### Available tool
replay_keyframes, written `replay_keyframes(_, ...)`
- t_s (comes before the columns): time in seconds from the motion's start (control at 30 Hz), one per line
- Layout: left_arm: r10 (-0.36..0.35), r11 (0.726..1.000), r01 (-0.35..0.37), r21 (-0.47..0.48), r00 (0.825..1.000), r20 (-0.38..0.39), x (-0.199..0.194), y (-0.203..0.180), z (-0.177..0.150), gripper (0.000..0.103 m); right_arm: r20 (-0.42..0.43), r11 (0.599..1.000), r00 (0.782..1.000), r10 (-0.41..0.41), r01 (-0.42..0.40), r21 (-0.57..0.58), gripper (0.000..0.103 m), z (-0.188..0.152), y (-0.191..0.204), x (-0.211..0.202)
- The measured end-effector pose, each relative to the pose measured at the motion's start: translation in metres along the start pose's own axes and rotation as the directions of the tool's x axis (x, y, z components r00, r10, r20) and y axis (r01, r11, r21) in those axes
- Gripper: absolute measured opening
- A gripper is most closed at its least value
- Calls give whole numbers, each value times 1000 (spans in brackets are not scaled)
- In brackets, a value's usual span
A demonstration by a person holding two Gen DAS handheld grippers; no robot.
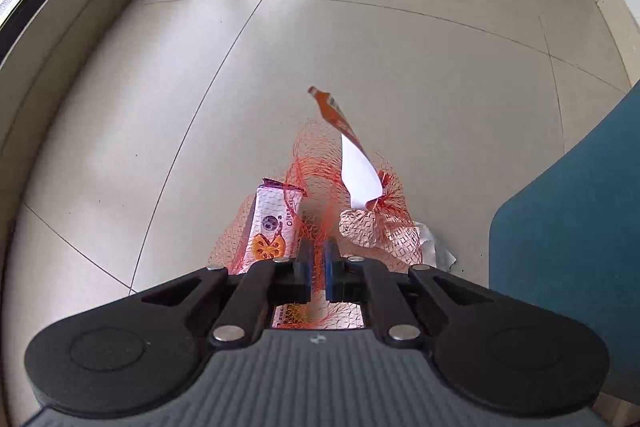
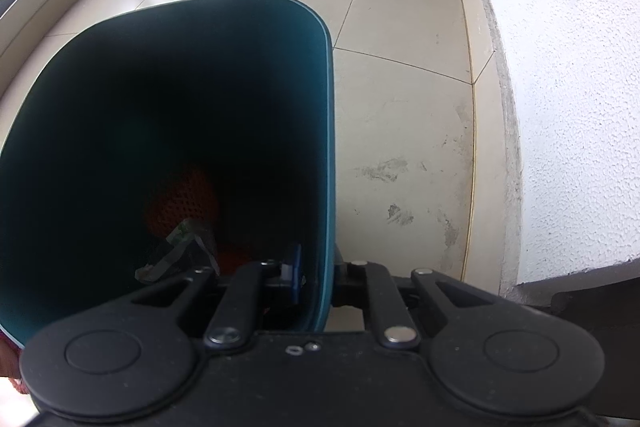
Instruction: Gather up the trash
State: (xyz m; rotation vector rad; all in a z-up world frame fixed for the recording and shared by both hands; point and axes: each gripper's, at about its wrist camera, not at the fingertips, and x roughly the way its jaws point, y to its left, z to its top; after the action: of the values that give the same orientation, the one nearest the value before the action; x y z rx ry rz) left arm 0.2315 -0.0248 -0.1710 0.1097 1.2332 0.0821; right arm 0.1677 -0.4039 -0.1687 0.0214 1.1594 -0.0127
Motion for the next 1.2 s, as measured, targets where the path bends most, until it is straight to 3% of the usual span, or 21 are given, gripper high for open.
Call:
replay_keyframes(0.13, -4, 1000, 3, 5, 998, 62, -51, -2, 5, 5, 1, 1000, 1000, 0, 0, 9, 11, -1, -6, 0)
replay_keyframes(0.33, -85, 996, 82, 23, 981, 176, -131, -16, 16, 5, 1, 1000, 1000, 1, -1, 16, 11, -3, -13, 0)
replay_keyframes(0.4, -123, 992, 117, 39, 968, 218, -159, -23, 20, 4, 3, 1000, 1000, 0, 0, 15, 11, -3, -14, 0)
replay_keyframes(0.53, -207, 977, 181, 109, 923, 323, -222, -47, 29, 4, 3, 1000, 1000, 0, 0, 14, 11, -4, -15, 0)
replay_keyframes(0.63, -276, 958, 226, 177, 896, 348, -241, -66, 27, 5, 3, 1000, 1000, 1, -2, 15, 11, -5, -17, 0)
replay_keyframes(0.7, -275, 955, 216, 202, 903, 332, -233, -76, 23, 5, 3, 1000, 1000, 2, -2, 14, 11, -3, -16, -2)
replay_keyframes(0.77, -271, 954, 218, 205, 921, 281, -208, -84, 19, 5, 3, 1000, 1000, 1, -1, 13, 11, -4, -16, -2)
replay_keyframes(0.9, -281, 953, 252, 169, 943, 178, -159, -73, 10, 5, 4, 1000, 1000, 0, 0, 11, 11, -4, -17, -2)
replay_keyframes(1.07, -301, 951, 293, 102, 951, 68, -95, -61, 3, 8, 2, 1000, 1000, -2, 2, 2, 11, -5, -14, -1)
replay_keyframes(1.17, -318, 946, 317, 67, 948, 5, -56, -56, 1, 25, -4, 1000, 1000, -4, 4, -7, 11, -4, -12, -4)
replay_keyframes(1.2, -330, 942, 330, 59, 944, -15, -43, -54, -1, 44, -5, 1000, 1000, -7, 7, -13, 11, -4, -11, -5)
